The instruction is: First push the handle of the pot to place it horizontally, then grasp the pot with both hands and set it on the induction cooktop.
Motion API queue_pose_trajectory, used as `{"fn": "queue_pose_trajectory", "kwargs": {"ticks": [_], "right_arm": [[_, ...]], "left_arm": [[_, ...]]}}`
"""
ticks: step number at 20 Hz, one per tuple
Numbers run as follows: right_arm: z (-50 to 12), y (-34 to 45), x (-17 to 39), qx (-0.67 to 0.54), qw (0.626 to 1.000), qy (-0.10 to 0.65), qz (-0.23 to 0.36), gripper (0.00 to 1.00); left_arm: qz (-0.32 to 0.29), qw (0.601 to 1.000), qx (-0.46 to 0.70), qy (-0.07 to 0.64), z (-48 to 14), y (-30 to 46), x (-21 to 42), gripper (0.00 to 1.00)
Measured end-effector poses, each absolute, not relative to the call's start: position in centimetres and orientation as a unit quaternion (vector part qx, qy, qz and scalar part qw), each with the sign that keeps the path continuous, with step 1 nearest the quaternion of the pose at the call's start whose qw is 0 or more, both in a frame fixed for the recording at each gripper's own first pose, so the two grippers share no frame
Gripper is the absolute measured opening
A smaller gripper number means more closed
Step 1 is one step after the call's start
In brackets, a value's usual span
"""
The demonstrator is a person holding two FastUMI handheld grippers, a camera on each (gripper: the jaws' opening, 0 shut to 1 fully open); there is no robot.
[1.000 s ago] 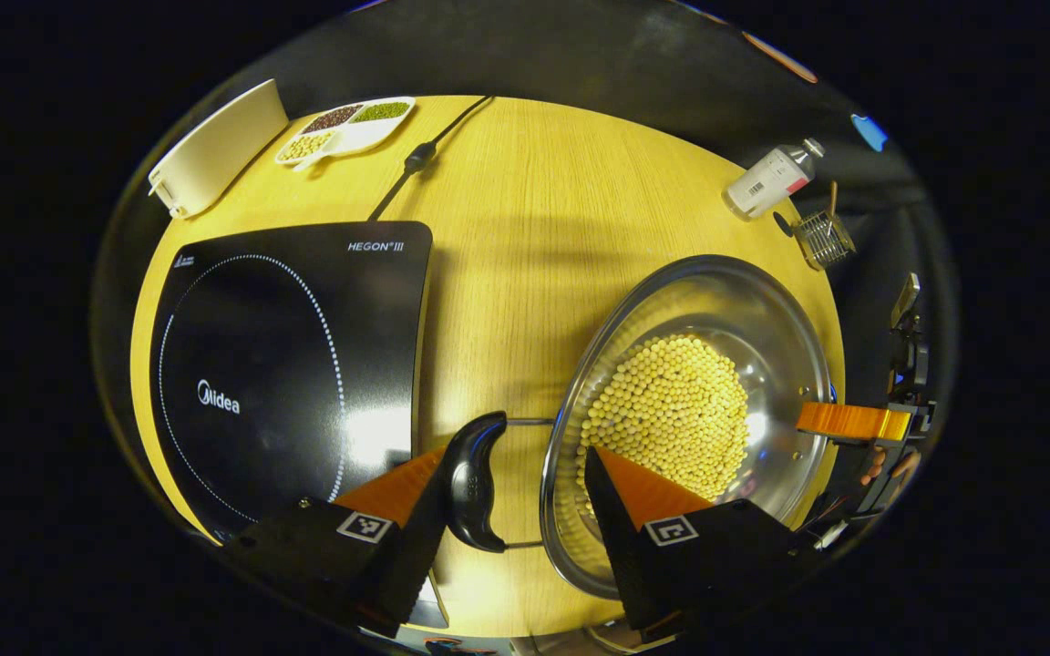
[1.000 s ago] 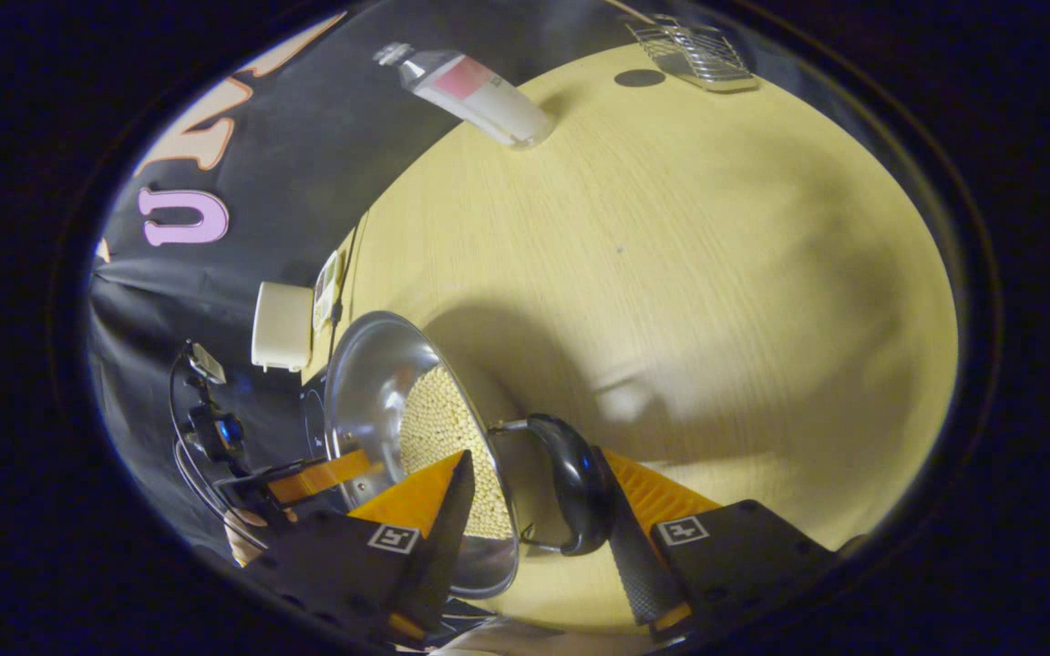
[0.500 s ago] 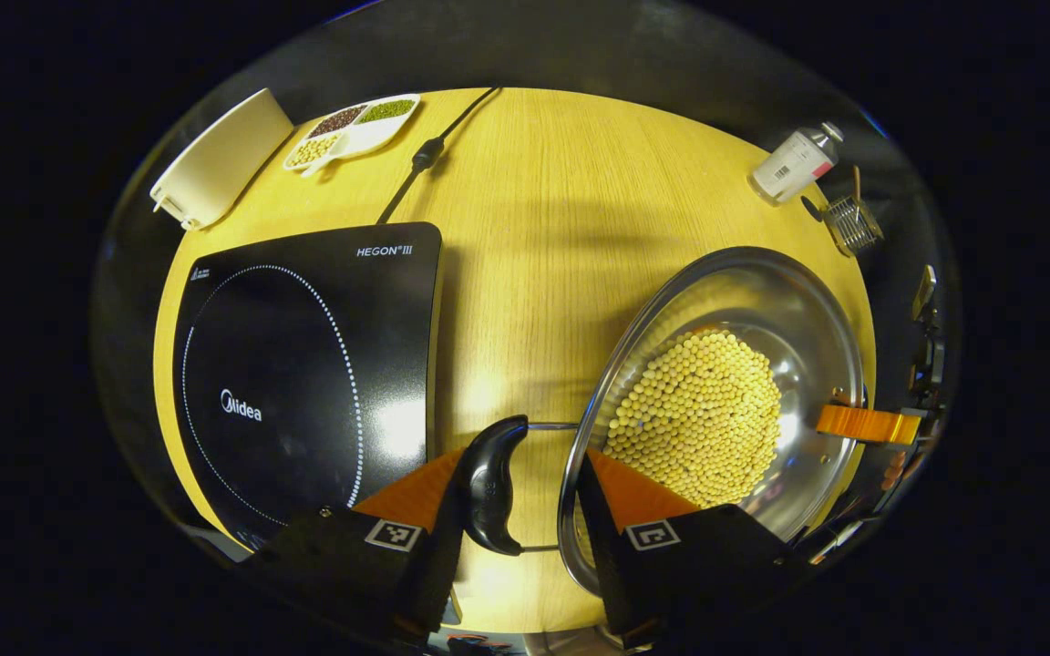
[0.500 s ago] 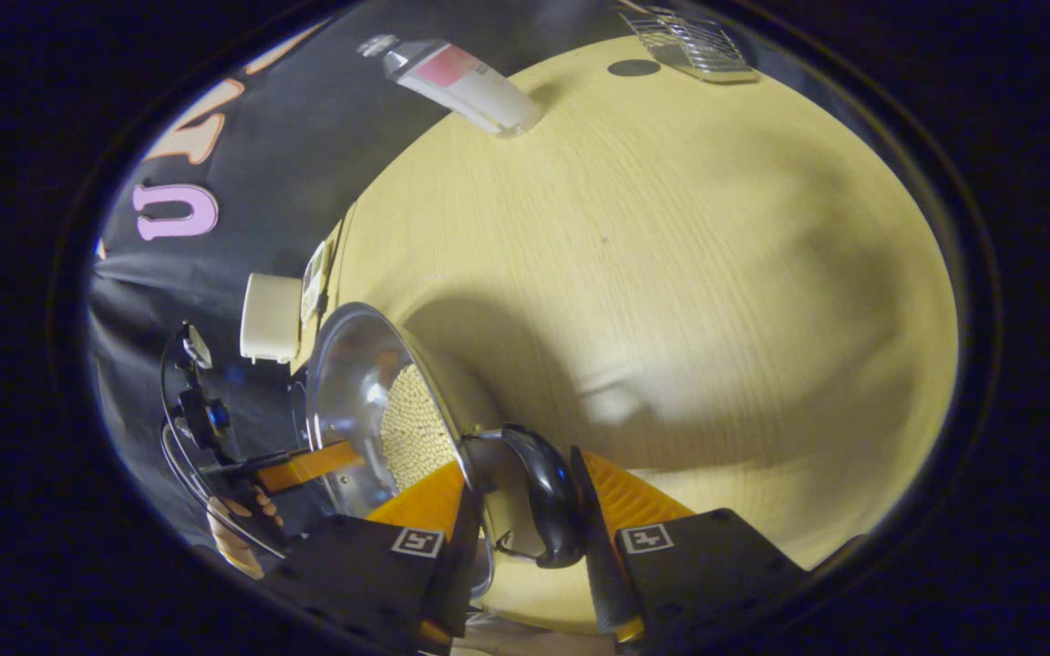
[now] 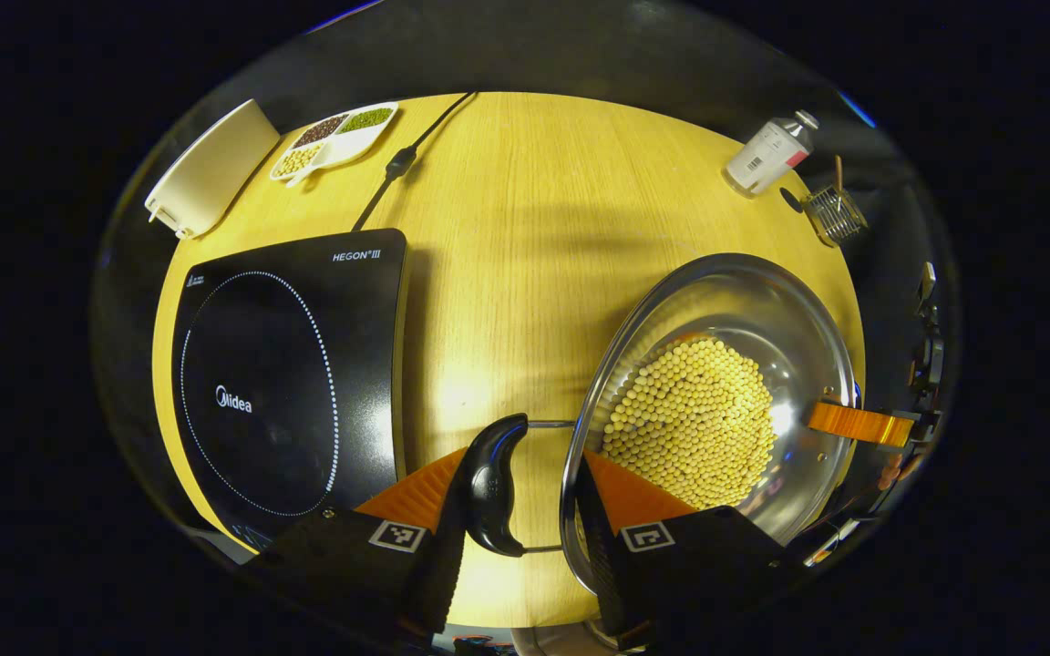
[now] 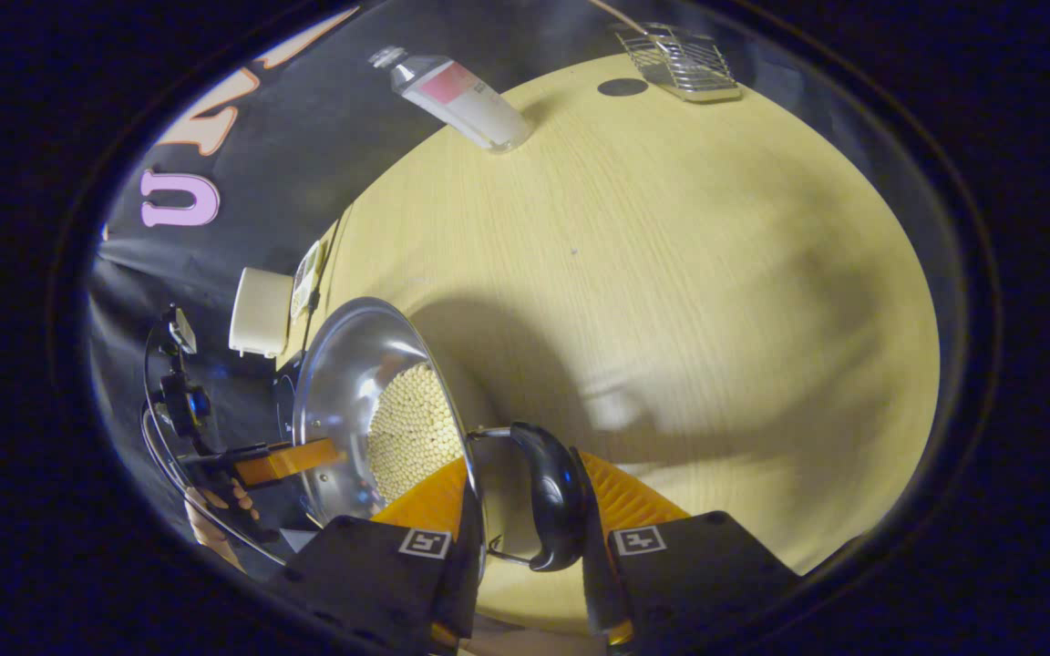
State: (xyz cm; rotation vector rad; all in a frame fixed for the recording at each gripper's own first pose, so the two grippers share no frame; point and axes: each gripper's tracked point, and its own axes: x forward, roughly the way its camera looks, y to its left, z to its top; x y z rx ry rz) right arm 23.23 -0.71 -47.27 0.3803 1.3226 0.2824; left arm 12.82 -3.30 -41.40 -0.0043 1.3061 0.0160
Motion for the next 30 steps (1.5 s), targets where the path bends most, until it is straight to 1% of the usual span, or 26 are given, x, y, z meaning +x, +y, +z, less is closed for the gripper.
{"fn": "queue_pose_trajectory", "kwargs": {"ticks": [1,2,3,6,8,9,10,15,16,17,20,21,22,27,28,29,30], "right_arm": [[-47.0,-0.9,23.1,0.174,0.765,0.606,0.13,0.44],[-46.6,-1.0,22.9,0.174,0.767,0.604,0.128,0.43],[-46.3,-1.2,22.7,0.172,0.77,0.601,0.127,0.5],[-45.3,-1.4,21.8,0.169,0.776,0.595,0.122,0.5],[-44.7,-1.5,21.1,0.169,0.779,0.591,0.119,0.5],[-44.4,-1.5,20.6,0.169,0.781,0.59,0.117,0.5],[-44.2,-1.5,20.2,0.17,0.782,0.589,0.116,0.49],[-42.6,-0.5,17.0,0.178,0.787,0.581,0.104,0.5],[-42.2,-0.3,16.4,0.179,0.79,0.577,0.099,0.44],[-41.7,0.0,15.9,0.179,0.794,0.573,0.094,0.5],[-40.7,1.4,14.4,0.183,0.807,0.557,0.075,0.5],[-40.5,1.9,13.6,0.186,0.809,0.553,0.067,0.44],[-40.2,2.6,12.9,0.19,0.811,0.55,0.06,0.5],[-39.0,6.1,9.0,0.205,0.819,0.535,0.03,0.5],[-38.9,7.1,8.6,0.207,0.82,0.532,0.027,0.5],[-38.7,8.0,8.2,0.21,0.822,0.529,0.024,0.49],[-38.6,8.9,8.0,0.211,0.823,0.526,0.023,0.5]], "left_arm": [[0.004,0.795,-0.002,0.607,-41.3,-3.5,12.7,0.63],[0.001,0.795,-0.002,0.606,-41.1,-3.6,12.5,0.63],[-0.002,0.795,-0.002,0.606,-40.8,-3.6,12.2,0.63],[-0.007,0.796,-0.004,0.606,-40.1,-3.6,11.5,0.65],[-0.012,0.795,-0.003,0.606,-39.5,-3.5,11.0,0.63],[-0.015,0.796,0.0,0.605,-39.2,-3.5,10.7,0.65],[-0.019,0.796,0.003,0.605,-38.8,-3.3,10.4,0.63],[-0.039,0.802,0.014,0.596,-37.1,-2.3,8.8,0.63],[-0.044,0.803,0.014,0.595,-36.9,-2.0,8.5,0.63],[-0.051,0.804,0.016,0.592,-36.6,-1.7,8.2,0.63],[-0.076,0.807,0.025,0.585,-35.6,-0.6,7.6,0.63],[-0.084,0.809,0.03,0.581,-35.2,0.0,7.5,0.63],[-0.092,0.81,0.035,0.578,-34.9,0.6,7.4,0.63],[-0.128,0.81,0.055,0.569,-33.5,4.5,6.6,0.63],[-0.133,0.811,0.057,0.567,-33.3,5.4,6.6,0.65],[-0.137,0.812,0.059,0.564,-32.9,6.2,6.5,0.63],[-0.14,0.814,0.061,0.56,-32.7,7.0,6.5,0.63]]}}
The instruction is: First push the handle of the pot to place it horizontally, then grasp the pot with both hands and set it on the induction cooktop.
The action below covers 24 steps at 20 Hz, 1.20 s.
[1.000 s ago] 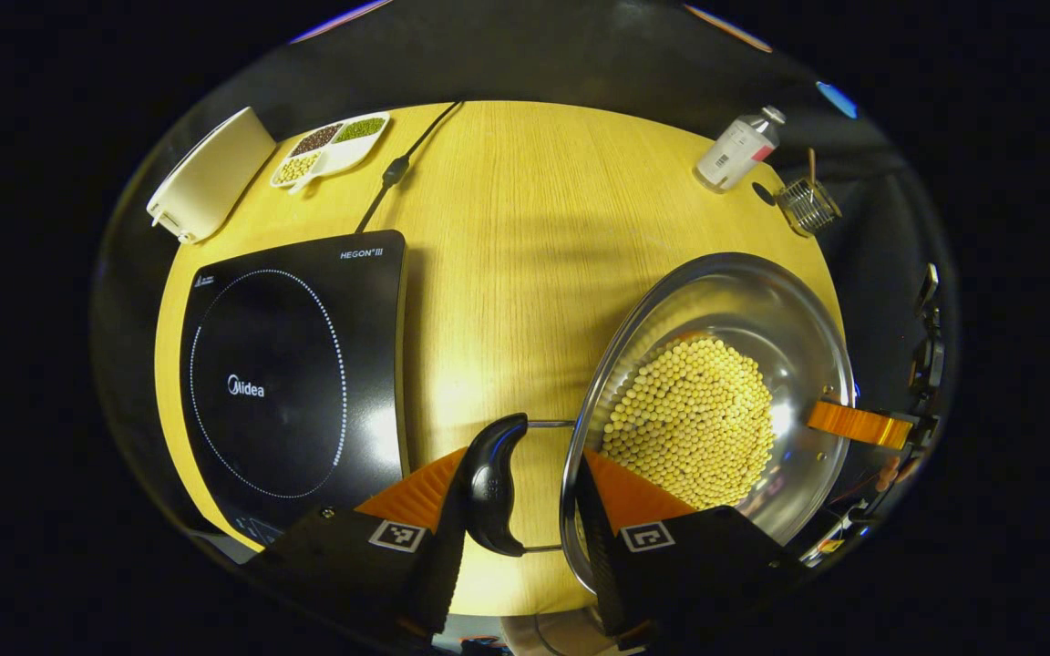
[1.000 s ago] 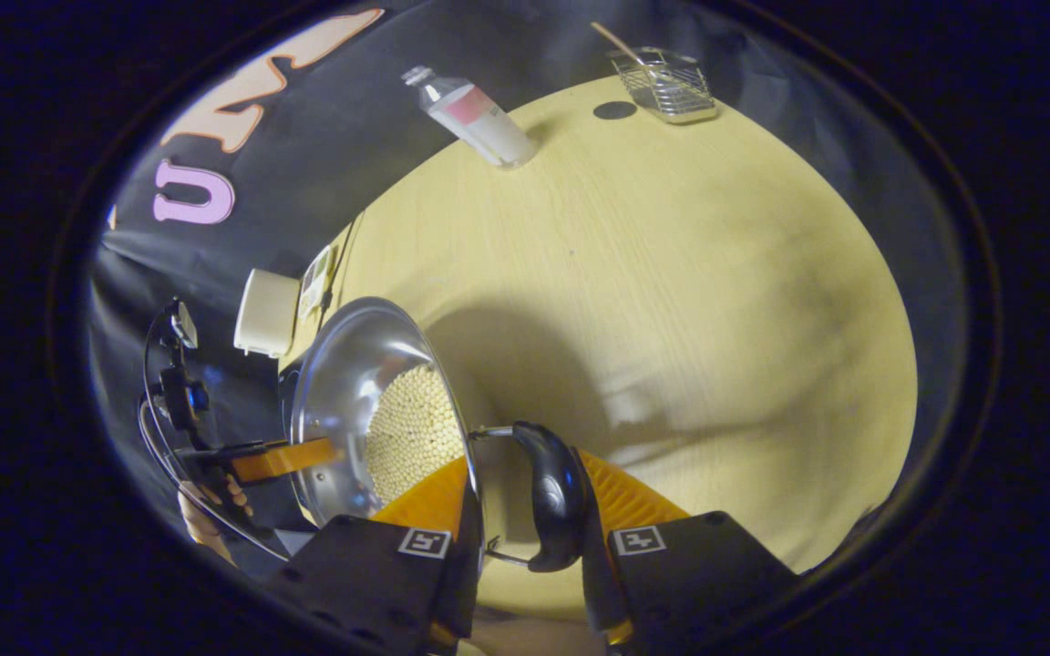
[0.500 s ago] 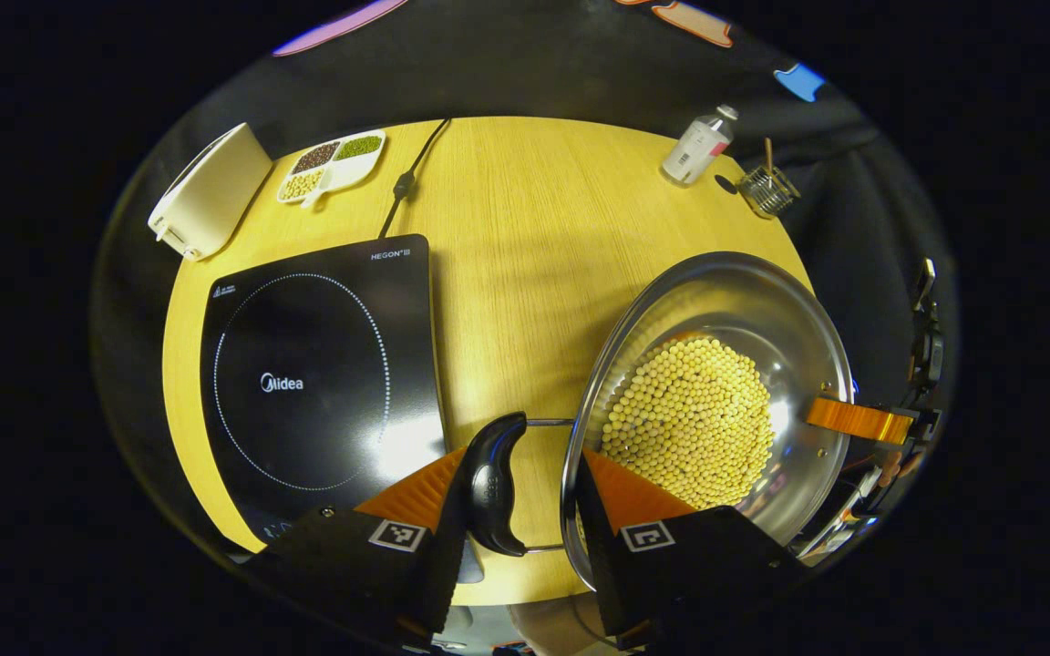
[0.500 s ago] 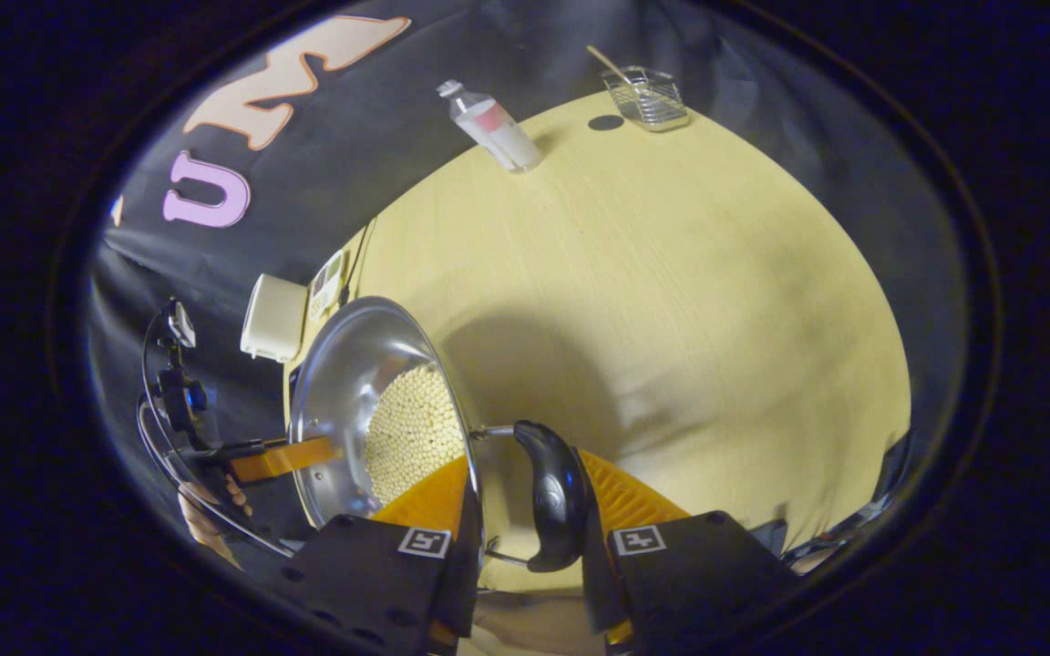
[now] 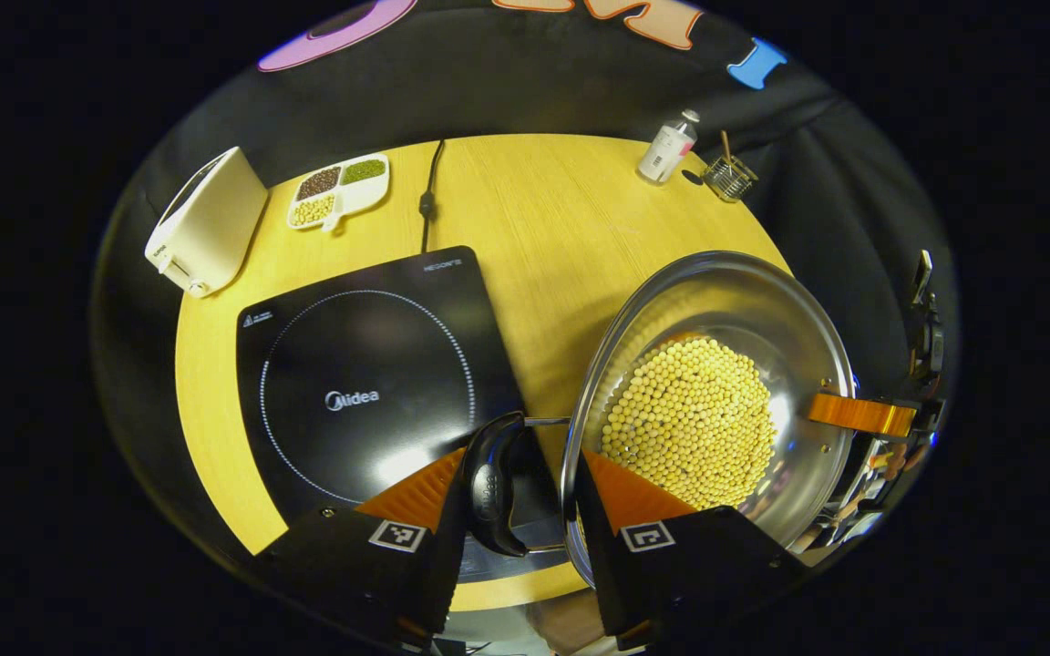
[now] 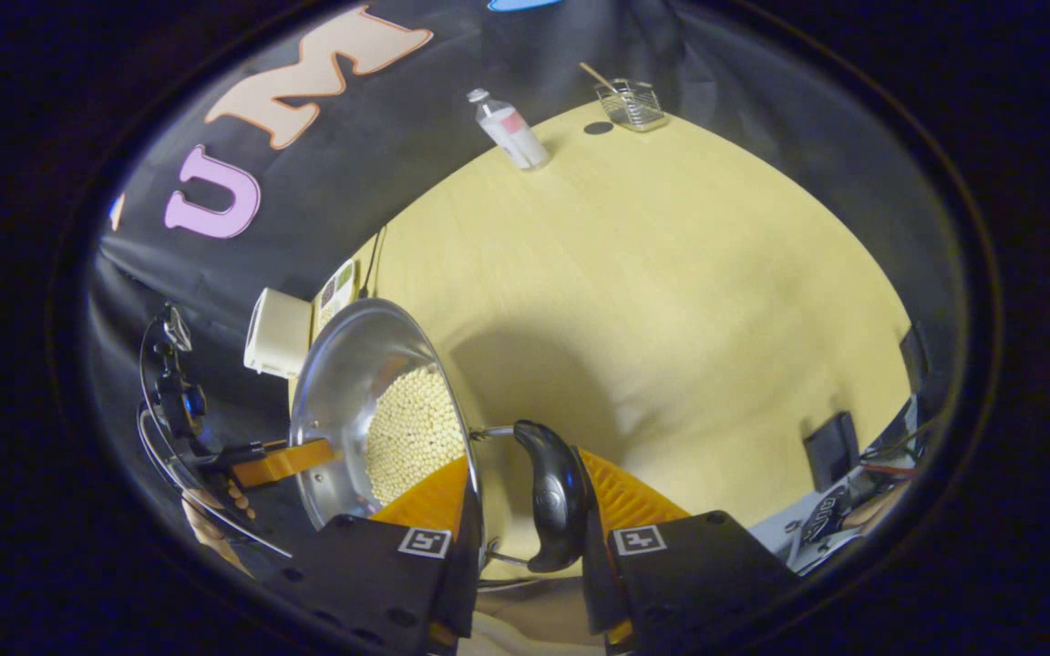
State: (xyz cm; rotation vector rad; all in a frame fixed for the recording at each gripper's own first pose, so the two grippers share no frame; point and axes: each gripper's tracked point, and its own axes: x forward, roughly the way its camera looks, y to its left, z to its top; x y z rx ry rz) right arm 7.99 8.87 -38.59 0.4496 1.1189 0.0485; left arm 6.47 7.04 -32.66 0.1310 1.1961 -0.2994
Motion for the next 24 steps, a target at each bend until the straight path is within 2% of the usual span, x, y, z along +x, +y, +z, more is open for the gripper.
{"fn": "queue_pose_trajectory", "kwargs": {"ticks": [6,7,8,10,11,12,15,16,17,18,24], "right_arm": [[-38.2,14.1,6.3,0.206,0.83,0.518,0.025,0.49],[-38.2,14.9,6.1,0.203,0.83,0.518,0.027,0.44],[-38.2,15.6,6.2,0.199,0.831,0.518,0.029,0.44],[-38.2,17.7,6.3,0.191,0.832,0.52,0.037,0.44],[-38.1,18.7,6.2,0.188,0.832,0.52,0.043,0.5],[-38.2,19.7,6.3,0.184,0.832,0.521,0.048,0.44],[-38.5,22.6,6.5,0.179,0.828,0.527,0.067,0.44],[-38.5,23.5,6.6,0.179,0.827,0.527,0.073,0.5],[-38.7,24.4,6.6,0.179,0.826,0.529,0.079,0.5],[-38.9,25.2,6.8,0.177,0.826,0.528,0.086,0.44],[-40.5,29.9,8.1,0.189,0.82,0.527,0.114,0.43]], "left_arm": [[-0.144,0.821,0.064,0.549,-31.4,12.2,6.1,0.63],[-0.142,0.822,0.062,0.548,-31.3,13.1,5.9,0.63],[-0.14,0.824,0.059,0.545,-31.3,14.0,5.9,0.63],[-0.131,0.829,0.052,0.542,-31.0,15.9,5.6,0.63],[-0.125,0.831,0.048,0.541,-30.9,16.7,5.6,0.63],[-0.12,0.833,0.045,0.538,-30.7,17.7,5.5,0.63],[-0.103,0.84,0.042,0.531,-30.2,20.8,5.1,0.64],[-0.097,0.842,0.041,0.529,-30.1,21.6,5.1,0.63],[-0.092,0.844,0.041,0.527,-29.9,22.5,5.1,0.63],[-0.085,0.846,0.043,0.525,-29.8,23.3,5.2,0.64],[-0.048,0.858,0.062,0.508,-29.1,27.8,6.2,0.63]]}}
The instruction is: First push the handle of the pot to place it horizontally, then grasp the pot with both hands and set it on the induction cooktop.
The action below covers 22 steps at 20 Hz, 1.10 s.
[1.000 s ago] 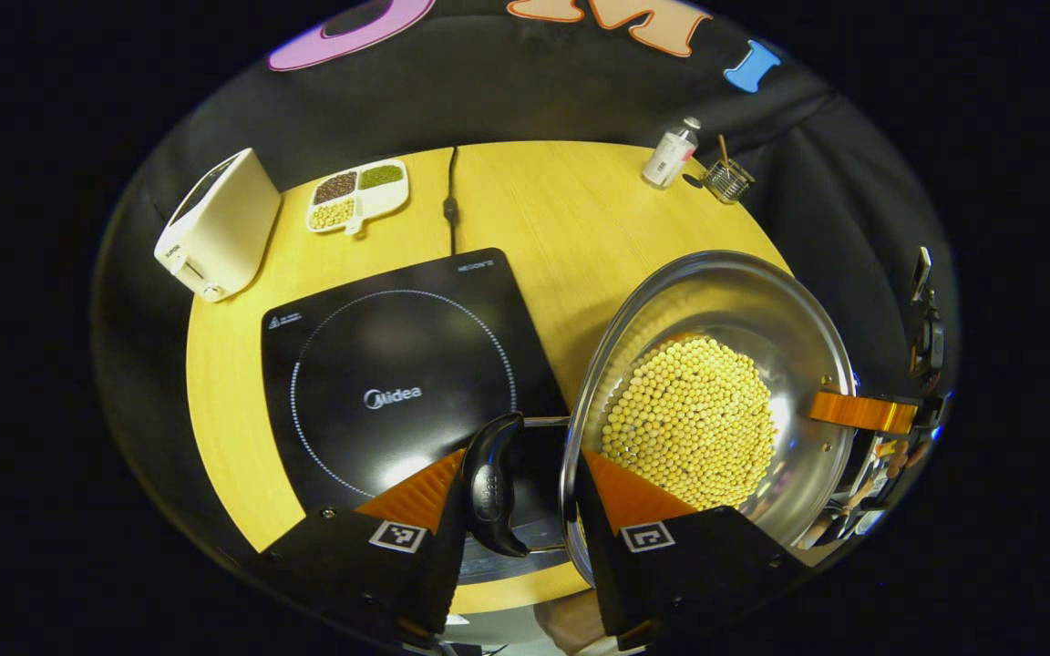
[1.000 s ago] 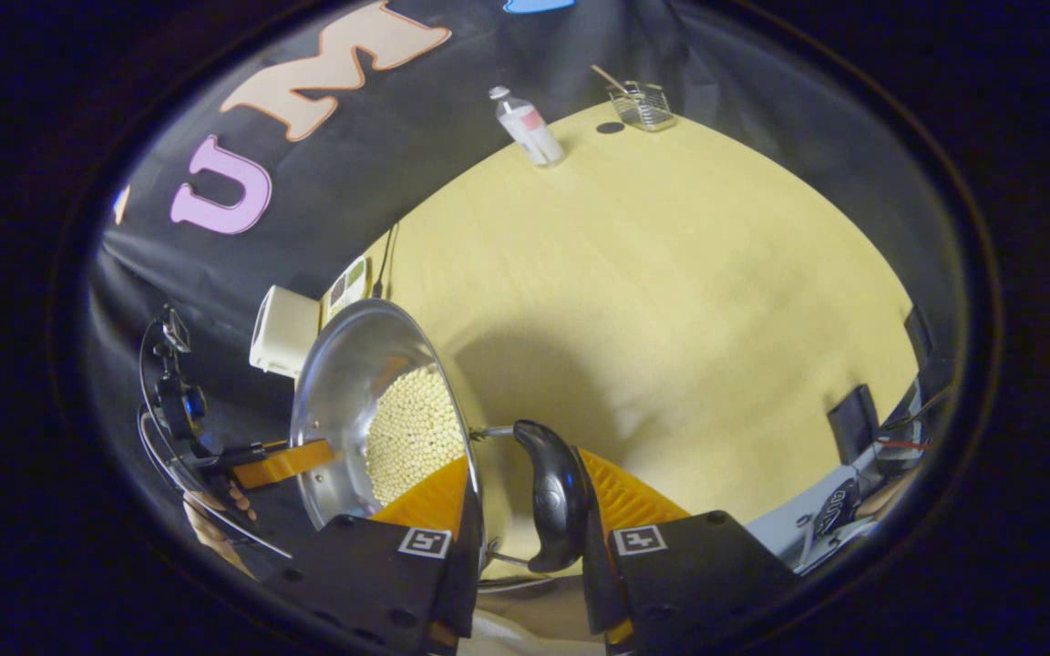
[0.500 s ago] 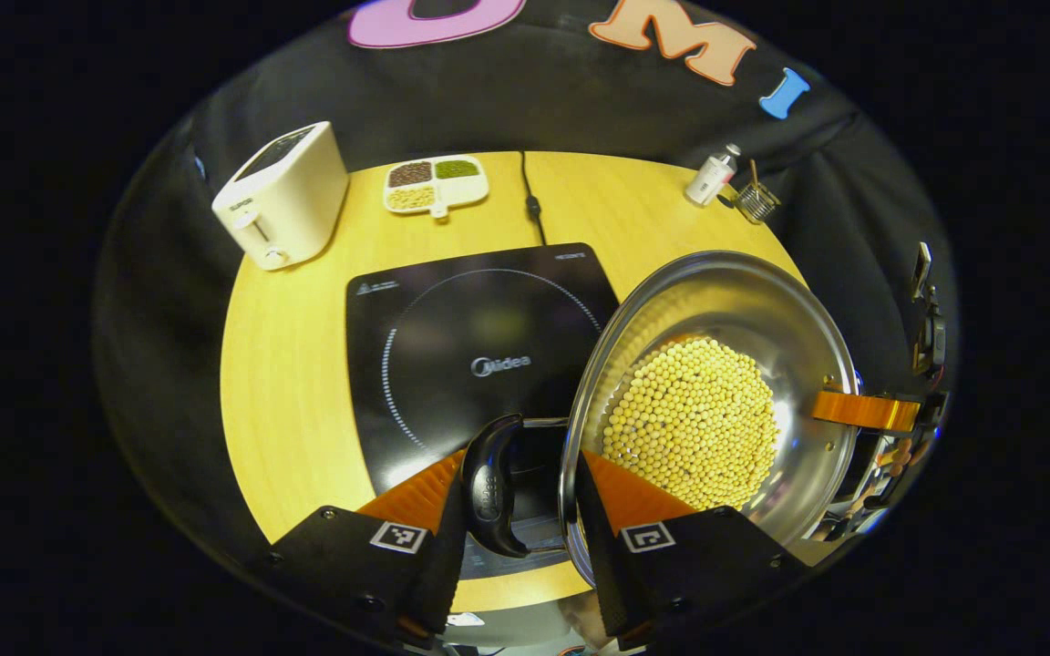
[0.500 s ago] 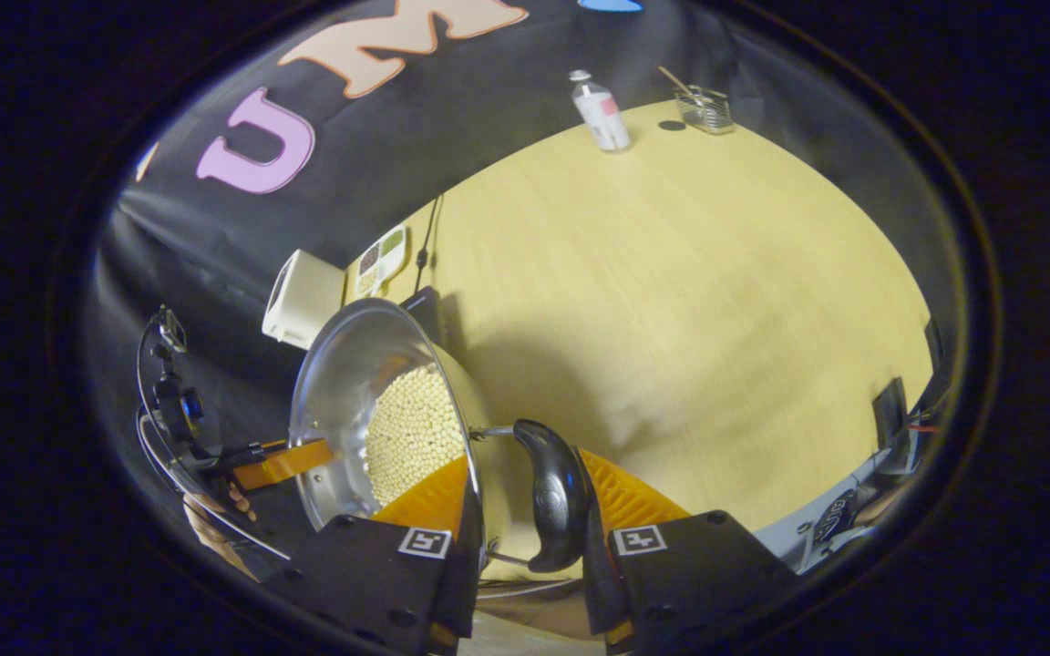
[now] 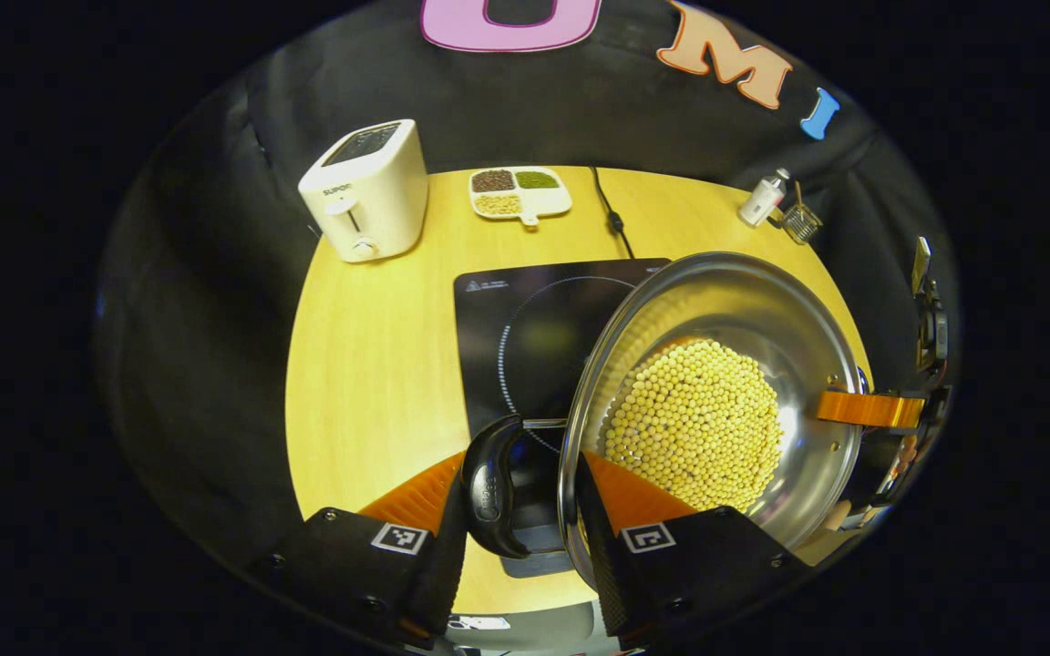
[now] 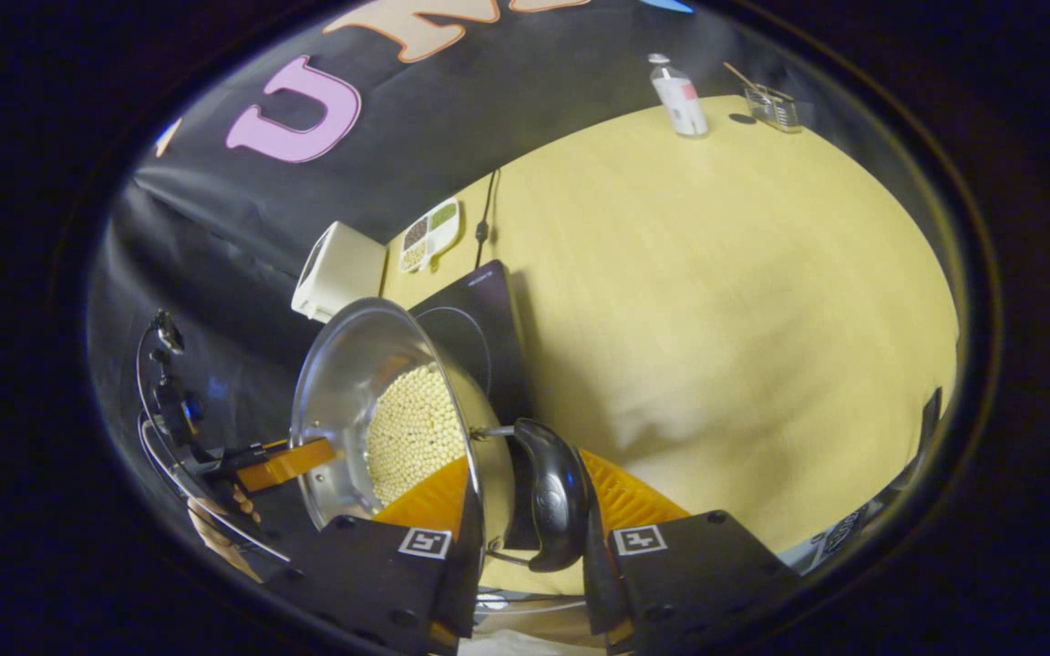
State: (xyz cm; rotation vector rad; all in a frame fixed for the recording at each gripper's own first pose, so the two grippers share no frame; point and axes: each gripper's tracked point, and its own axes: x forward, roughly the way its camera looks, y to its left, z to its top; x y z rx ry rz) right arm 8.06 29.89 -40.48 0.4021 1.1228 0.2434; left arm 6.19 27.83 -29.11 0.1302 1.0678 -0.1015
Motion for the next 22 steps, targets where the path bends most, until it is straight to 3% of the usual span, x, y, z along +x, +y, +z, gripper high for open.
{"fn": "queue_pose_trajectory", "kwargs": {"ticks": [5,6,8,12,14,22], "right_arm": [[-42.1,32.3,9.0,0.199,0.817,0.527,0.125,0.43],[-42.2,32.5,9.4,0.199,0.818,0.525,0.126,0.49],[-42.5,33.0,9.9,0.198,0.82,0.521,0.125,0.5],[-43.0,33.3,11.1,0.196,0.826,0.515,0.114,0.49],[-43.1,33.4,11.8,0.193,0.83,0.511,0.108,0.43],[-44.4,33.9,13.8,0.197,0.828,0.516,0.099,0.43]], "left_arm": [[-0.029,0.864,0.074,0.497,-29.6,29.9,7.2,0.63],[-0.027,0.865,0.073,0.496,-29.8,30.1,7.4,0.63],[-0.024,0.866,0.069,0.494,-30.1,30.5,7.8,0.63],[-0.024,0.866,0.071,0.494,-30.9,30.8,9.0,0.63],[-0.025,0.867,0.073,0.493,-31.3,30.9,9.8,0.63],[-0.027,0.865,0.081,0.494,-32.4,31.2,12.0,0.63]]}}
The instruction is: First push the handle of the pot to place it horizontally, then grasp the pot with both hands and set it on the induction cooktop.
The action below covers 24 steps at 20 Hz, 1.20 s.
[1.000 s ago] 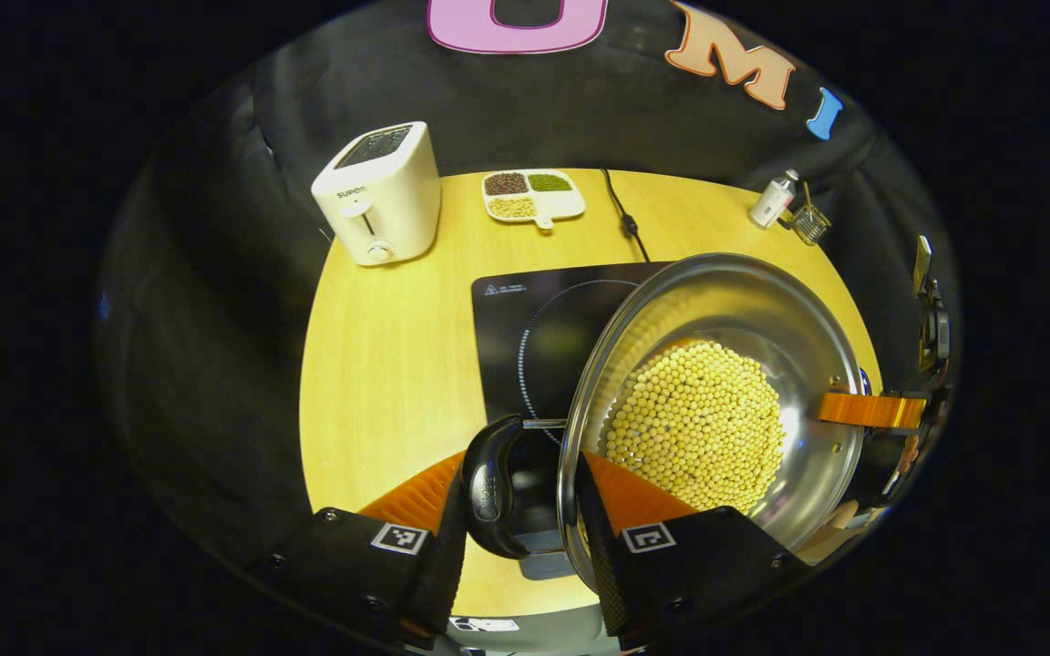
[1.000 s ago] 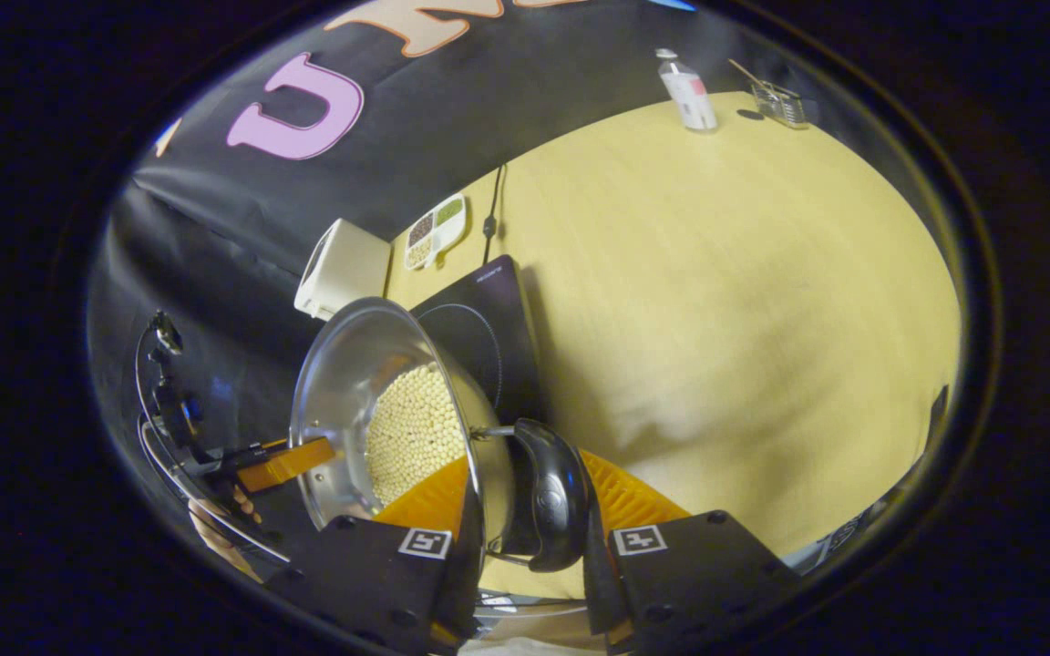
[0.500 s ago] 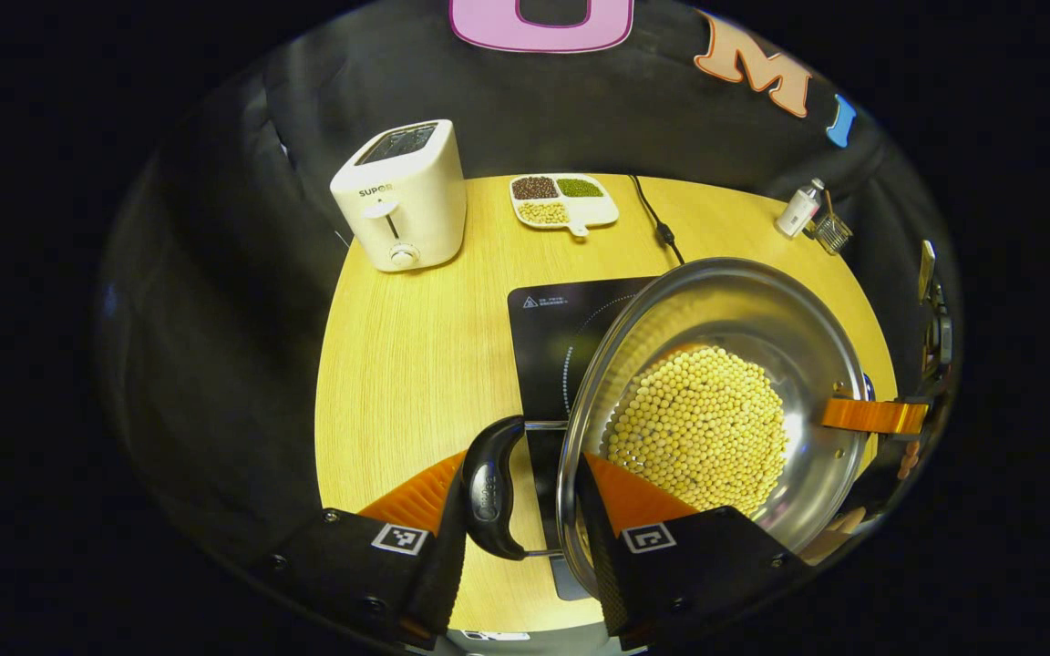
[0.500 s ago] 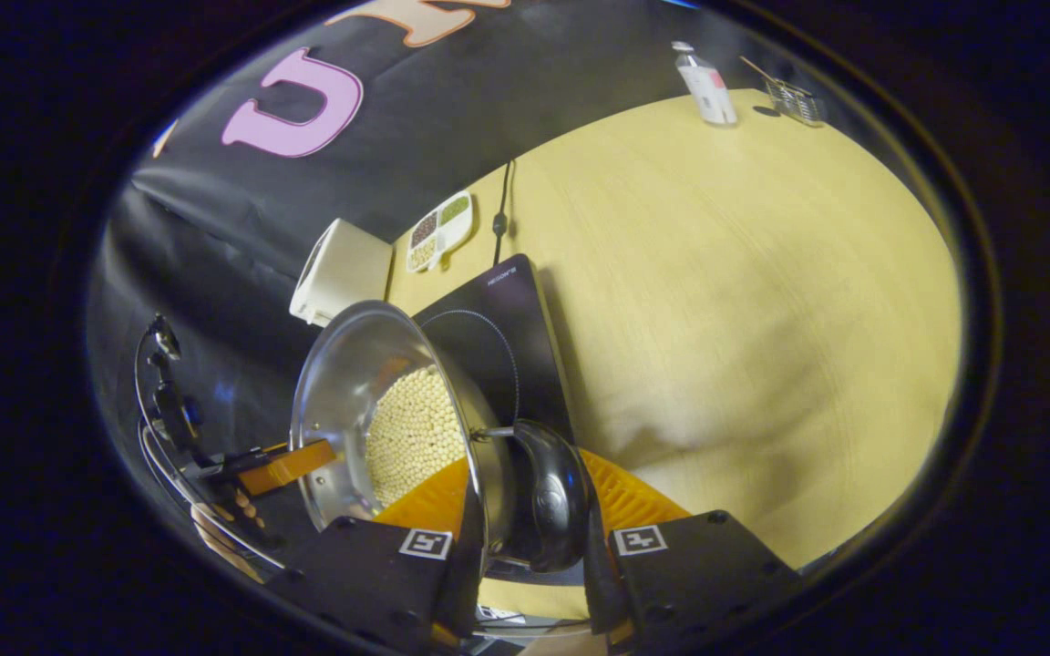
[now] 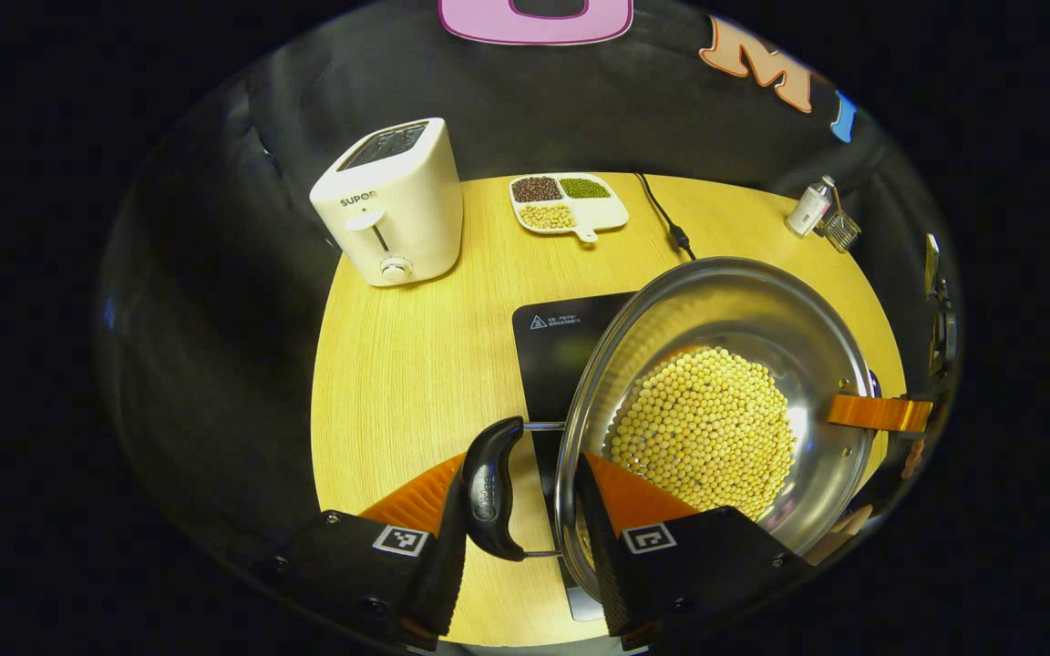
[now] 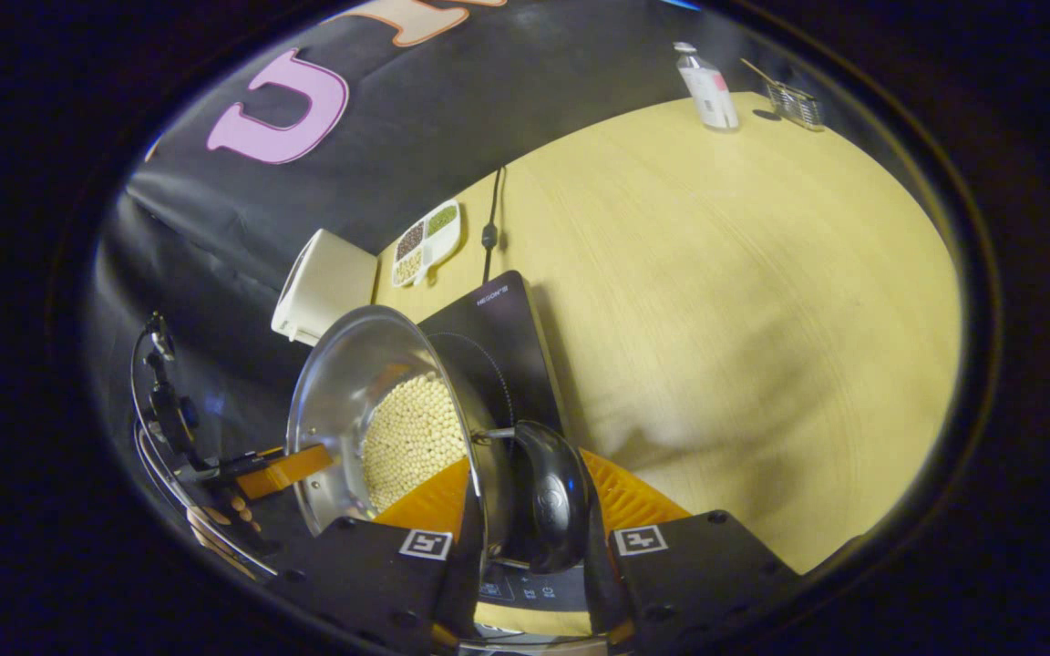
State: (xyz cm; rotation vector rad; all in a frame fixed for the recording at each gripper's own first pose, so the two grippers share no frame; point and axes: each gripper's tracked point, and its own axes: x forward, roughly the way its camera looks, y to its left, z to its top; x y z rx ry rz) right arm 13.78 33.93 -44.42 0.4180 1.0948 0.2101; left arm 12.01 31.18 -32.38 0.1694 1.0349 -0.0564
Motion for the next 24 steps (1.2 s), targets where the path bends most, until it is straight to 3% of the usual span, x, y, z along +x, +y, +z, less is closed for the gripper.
{"fn": "queue_pose_trajectory", "kwargs": {"ticks": [3,4,7,8,10,11,12,13,15,16,17,20,21,22,24], "right_arm": [[-44.8,33.7,14.7,0.198,0.827,0.517,0.094,0.43],[-44.8,33.8,15.0,0.2,0.827,0.517,0.095,0.49],[-44.6,33.9,15.5,0.204,0.827,0.516,0.097,0.49],[-44.7,33.9,15.8,0.202,0.827,0.515,0.098,0.43],[-44.9,34.1,16.4,0.202,0.83,0.51,0.099,0.43],[-44.8,34.2,16.5,0.203,0.83,0.51,0.099,0.49],[-44.8,34.2,16.5,0.204,0.829,0.511,0.101,0.49],[-44.8,34.3,16.5,0.204,0.829,0.511,0.102,0.43],[-44.9,34.3,16.6,0.205,0.829,0.511,0.103,0.43],[-44.9,34.2,16.7,0.205,0.829,0.51,0.104,0.49],[-44.8,34.3,16.6,0.205,0.827,0.512,0.106,0.43],[-44.8,34.2,16.6,0.206,0.827,0.512,0.108,0.52],[-44.9,34.3,16.6,0.205,0.827,0.512,0.109,0.46],[-44.9,34.3,16.7,0.206,0.827,0.512,0.11,0.52],[-44.9,34.3,16.6,0.206,0.827,0.511,0.11,0.52]], "left_arm": [[-0.026,0.866,0.074,0.493,-32.9,31.1,12.5,0.63],[-0.026,0.865,0.076,0.494,-33.2,31.2,12.8,0.64],[-0.028,0.868,0.085,0.488,-33.1,31.2,13.5,0.65],[-0.028,0.869,0.086,0.486,-33.1,31.2,13.7,0.64],[-0.027,0.869,0.09,0.486,-33.1,31.3,14.0,0.65],[-0.026,0.869,0.092,0.486,-33.1,31.3,14.0,0.66],[-0.026,0.869,0.092,0.485,-33.1,31.3,14.1,0.66],[-0.026,0.87,0.091,0.484,-33.1,31.3,14.0,0.66],[-0.023,0.871,0.088,0.483,-33.0,31.3,14.0,0.67],[-0.023,0.871,0.088,0.483,-33.0,31.3,13.9,0.67],[-0.022,0.872,0.086,0.482,-33.1,31.3,14.0,0.67],[-0.019,0.872,0.084,0.482,-33.1,31.3,13.9,0.67],[-0.018,0.873,0.082,0.481,-33.1,31.3,13.8,0.67],[-0.018,0.873,0.082,0.48,-33.0,31.3,13.8,0.68],[-0.015,0.874,0.079,0.48,-33.0,31.3,13.7,0.68]]}}
